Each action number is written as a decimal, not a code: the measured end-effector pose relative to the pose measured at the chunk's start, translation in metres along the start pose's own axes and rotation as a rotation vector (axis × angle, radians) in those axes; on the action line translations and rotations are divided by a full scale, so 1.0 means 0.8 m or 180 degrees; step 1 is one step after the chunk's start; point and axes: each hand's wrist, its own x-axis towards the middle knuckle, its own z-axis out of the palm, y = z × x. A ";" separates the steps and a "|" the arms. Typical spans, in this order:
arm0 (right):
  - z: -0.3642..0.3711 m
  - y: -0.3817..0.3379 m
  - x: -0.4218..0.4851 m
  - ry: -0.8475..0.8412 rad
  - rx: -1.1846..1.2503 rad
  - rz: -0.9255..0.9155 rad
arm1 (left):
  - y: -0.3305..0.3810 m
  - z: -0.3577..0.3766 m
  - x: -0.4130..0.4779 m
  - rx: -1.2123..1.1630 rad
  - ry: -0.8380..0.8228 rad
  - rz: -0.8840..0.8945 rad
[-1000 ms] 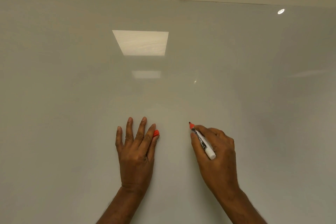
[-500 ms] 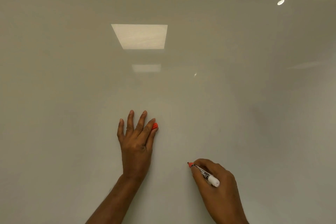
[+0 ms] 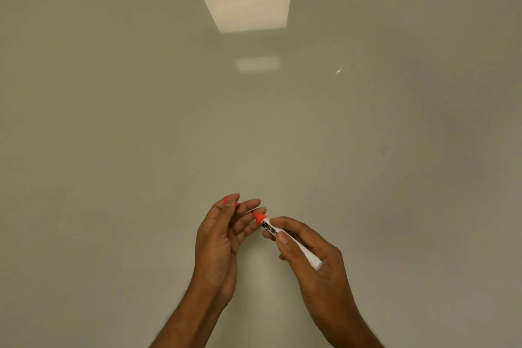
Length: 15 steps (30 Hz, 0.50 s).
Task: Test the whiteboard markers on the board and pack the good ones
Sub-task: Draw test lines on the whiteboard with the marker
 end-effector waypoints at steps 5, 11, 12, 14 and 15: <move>0.033 0.003 -0.015 -0.0187 0.0129 0.0037 | 0.011 -0.027 -0.019 -0.0510 -0.0056 -0.0430; 0.058 0.013 -0.025 -0.0210 0.0320 0.0183 | 0.011 -0.049 -0.036 -0.0201 -0.0043 -0.0491; 0.061 0.015 -0.026 -0.0207 0.0331 0.0224 | 0.011 -0.053 -0.037 -0.0160 -0.0018 -0.0490; 0.067 0.021 -0.028 -0.0174 0.0313 0.0258 | 0.008 -0.059 -0.039 -0.0104 0.0043 -0.0488; 0.070 0.024 -0.029 -0.0144 0.0284 0.0264 | 0.007 -0.062 -0.040 -0.0084 0.0080 -0.0496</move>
